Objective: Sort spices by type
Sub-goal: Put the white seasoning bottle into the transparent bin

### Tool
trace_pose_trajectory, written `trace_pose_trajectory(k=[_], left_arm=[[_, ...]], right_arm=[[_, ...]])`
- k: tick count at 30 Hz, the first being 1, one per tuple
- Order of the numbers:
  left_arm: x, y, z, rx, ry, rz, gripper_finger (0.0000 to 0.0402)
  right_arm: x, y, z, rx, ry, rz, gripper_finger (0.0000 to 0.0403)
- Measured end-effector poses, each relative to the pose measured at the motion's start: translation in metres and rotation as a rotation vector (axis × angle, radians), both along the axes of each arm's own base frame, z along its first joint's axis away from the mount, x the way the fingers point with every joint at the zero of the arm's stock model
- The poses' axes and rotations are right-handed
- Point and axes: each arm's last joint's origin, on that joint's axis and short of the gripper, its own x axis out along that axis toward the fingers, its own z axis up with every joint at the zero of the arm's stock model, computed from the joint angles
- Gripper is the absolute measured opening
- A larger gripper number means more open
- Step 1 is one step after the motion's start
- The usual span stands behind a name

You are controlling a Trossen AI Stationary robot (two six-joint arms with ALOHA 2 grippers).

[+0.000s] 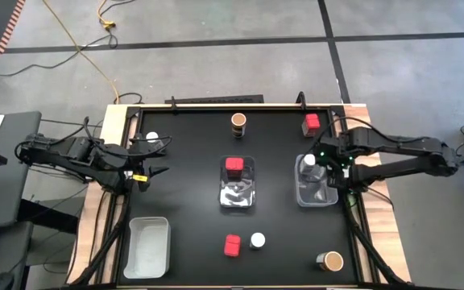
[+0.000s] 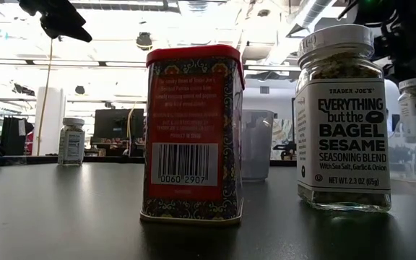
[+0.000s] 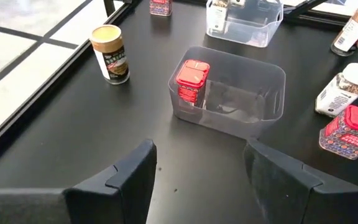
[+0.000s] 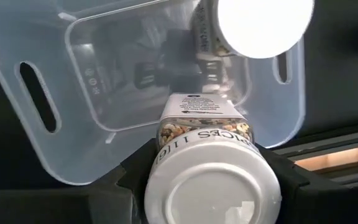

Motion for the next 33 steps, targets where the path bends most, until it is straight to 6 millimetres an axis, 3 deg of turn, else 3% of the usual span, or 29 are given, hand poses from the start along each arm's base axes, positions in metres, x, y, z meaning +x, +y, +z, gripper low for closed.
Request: trace_pose_trajectory(k=[14,33], left_arm=[[0.0,0.0,0.0,0.027,0.008,-0.015,0.0231],[0.0,0.0,0.0,0.026,0.007,-0.015,0.0231]], right_arm=[[0.02,-0.007,0.012,0.0,0.015,0.142,0.0217],[0.011,-0.025,-0.027,-0.004,0.034,0.242,0.0217]])
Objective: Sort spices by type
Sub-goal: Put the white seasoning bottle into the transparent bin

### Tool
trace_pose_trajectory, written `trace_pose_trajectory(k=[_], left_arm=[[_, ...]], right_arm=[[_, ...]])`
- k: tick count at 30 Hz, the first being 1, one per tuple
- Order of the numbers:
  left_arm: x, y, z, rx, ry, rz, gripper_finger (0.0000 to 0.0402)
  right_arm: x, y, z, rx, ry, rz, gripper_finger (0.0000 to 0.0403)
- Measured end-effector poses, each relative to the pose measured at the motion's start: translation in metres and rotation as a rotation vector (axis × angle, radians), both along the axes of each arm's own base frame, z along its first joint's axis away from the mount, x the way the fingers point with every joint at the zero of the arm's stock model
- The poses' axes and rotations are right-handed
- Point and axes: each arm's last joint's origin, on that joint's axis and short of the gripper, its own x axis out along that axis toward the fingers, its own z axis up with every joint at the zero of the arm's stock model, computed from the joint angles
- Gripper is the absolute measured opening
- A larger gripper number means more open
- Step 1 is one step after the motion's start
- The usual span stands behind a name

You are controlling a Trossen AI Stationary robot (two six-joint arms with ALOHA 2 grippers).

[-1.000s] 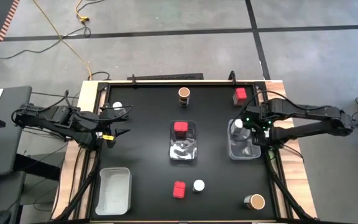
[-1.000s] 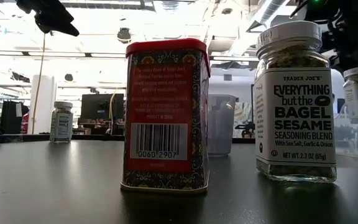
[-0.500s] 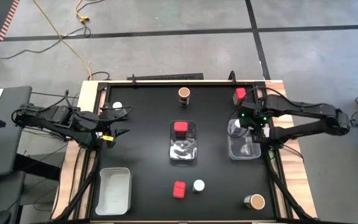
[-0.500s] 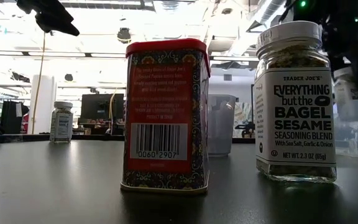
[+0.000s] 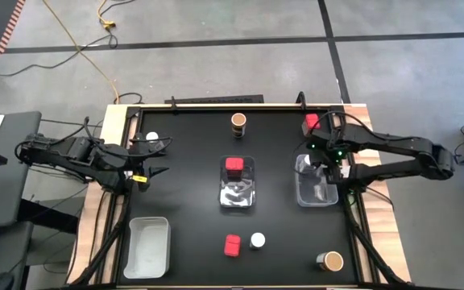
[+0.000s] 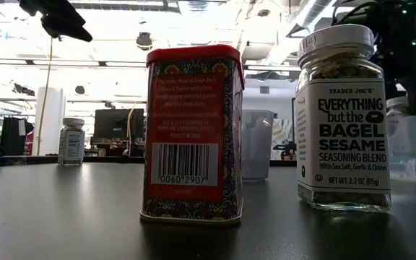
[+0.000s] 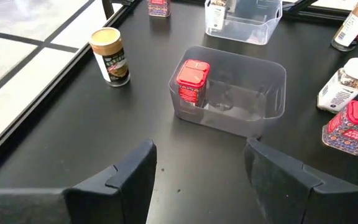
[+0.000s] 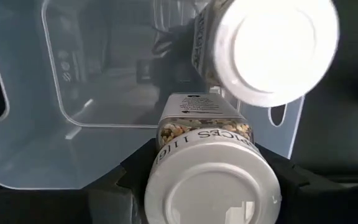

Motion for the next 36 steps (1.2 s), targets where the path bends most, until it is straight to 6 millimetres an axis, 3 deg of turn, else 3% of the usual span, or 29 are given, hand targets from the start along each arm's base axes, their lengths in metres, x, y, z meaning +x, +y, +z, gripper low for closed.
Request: trace_pose_trajectory(k=[16,23,30,36], left_arm=[[0.0,0.0,0.0,-0.001,-0.001,0.0,0.0231],[0.0,0.0,0.0,-0.002,-0.001,0.001,0.0231],[0.0,0.0,0.0,-0.002,-0.001,0.001,0.0231],[0.0,0.0,0.0,-0.002,-0.001,0.001,0.0231]], right_arm=[[-0.004,-0.004,-0.022,0.015,-0.034,-0.046,0.0217],[0.002,-0.007,-0.022,-0.01,-0.1,-0.065,0.0236],[0.0,-0.006,-0.022,-0.002,-0.079,-0.068,0.0222],[0.0,-0.006,-0.022,-0.023,-0.072,-0.07,0.0247]])
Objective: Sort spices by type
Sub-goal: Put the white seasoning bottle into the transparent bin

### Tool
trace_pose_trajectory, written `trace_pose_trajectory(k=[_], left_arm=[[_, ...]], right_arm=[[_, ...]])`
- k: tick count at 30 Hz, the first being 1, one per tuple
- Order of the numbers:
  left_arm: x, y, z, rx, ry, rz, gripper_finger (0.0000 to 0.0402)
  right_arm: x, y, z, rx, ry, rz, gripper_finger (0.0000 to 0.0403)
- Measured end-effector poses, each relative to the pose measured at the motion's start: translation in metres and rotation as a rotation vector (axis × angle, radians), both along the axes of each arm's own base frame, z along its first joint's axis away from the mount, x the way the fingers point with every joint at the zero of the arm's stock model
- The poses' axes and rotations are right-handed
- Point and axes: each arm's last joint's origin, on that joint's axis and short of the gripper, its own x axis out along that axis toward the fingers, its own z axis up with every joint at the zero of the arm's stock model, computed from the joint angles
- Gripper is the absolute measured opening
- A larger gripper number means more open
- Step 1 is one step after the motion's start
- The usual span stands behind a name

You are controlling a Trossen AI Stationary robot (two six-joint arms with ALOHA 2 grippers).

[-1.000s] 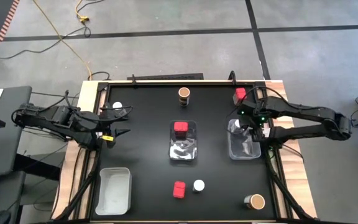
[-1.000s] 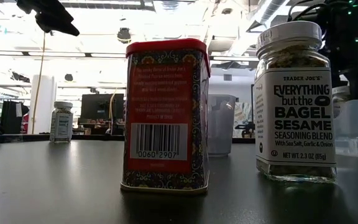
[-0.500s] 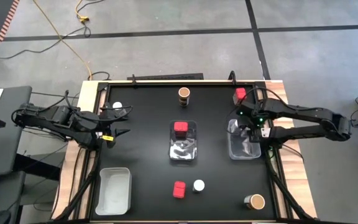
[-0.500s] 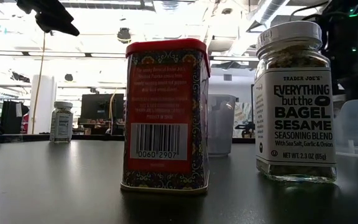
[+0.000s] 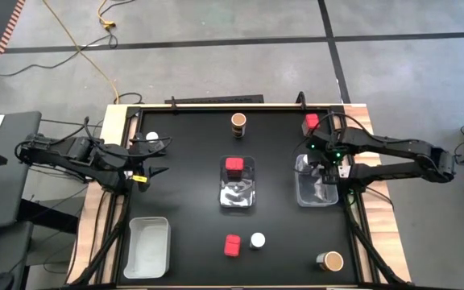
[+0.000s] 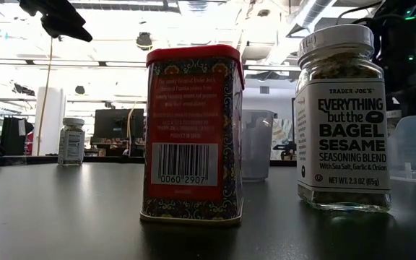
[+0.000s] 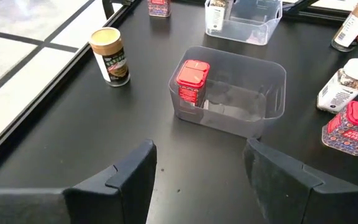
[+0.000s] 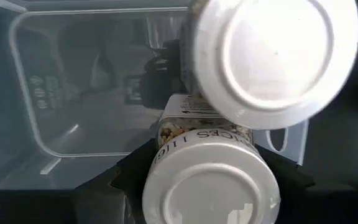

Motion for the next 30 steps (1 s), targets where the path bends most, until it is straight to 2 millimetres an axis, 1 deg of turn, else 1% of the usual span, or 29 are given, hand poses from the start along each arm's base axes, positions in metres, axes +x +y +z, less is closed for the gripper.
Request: trace_pose_trajectory(k=[19,25,30], left_arm=[[-0.0001,0.0,0.0,0.002,0.001,-0.001,0.0231],[-0.0001,0.0,0.0,0.009,0.002,-0.005,0.0231],[-0.0001,0.0,0.0,0.009,0.002,-0.005,0.0231]], right_arm=[[0.0003,-0.0003,0.0001,-0.007,-0.001,-0.014,0.0243],[-0.0001,-0.0019,0.0003,-0.057,0.016,-0.022,0.0243],[-0.0002,-0.0019,0.0003,-0.057,0.017,-0.022,0.0243]])
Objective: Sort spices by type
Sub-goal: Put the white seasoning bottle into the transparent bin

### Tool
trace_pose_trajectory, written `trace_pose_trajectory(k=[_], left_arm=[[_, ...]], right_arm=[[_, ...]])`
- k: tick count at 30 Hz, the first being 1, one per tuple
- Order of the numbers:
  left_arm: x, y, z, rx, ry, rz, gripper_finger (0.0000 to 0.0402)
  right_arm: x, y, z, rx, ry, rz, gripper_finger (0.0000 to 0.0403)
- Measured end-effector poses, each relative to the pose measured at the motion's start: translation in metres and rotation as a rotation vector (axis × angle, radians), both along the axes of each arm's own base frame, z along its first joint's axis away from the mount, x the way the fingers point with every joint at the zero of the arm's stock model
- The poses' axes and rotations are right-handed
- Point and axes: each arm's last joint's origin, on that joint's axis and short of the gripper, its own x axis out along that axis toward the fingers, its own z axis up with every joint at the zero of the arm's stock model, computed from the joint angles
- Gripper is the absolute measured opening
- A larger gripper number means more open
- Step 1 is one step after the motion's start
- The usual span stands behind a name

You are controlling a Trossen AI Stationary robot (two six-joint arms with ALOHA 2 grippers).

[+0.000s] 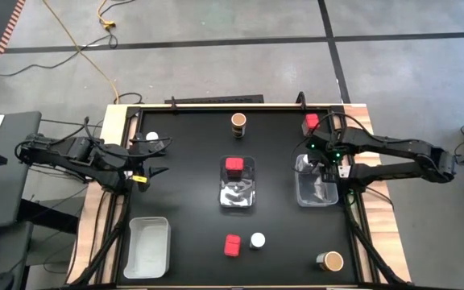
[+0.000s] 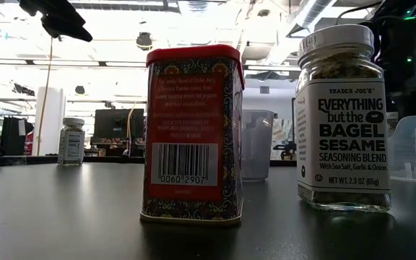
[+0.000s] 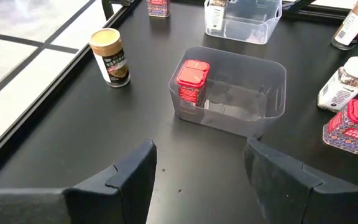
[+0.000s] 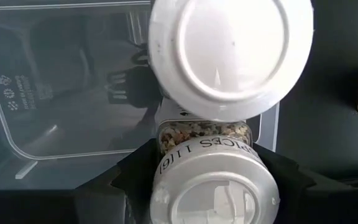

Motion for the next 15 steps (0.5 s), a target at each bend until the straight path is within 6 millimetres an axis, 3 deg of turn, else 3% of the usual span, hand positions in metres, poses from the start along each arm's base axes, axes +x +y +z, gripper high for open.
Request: trace_pose_trajectory(k=[15], left_arm=[[0.0,0.0,0.0,0.0,0.0,0.0,0.0231]], right_arm=[[0.0003,-0.0001,0.0,-0.001,-0.004,-0.002,0.0243]])
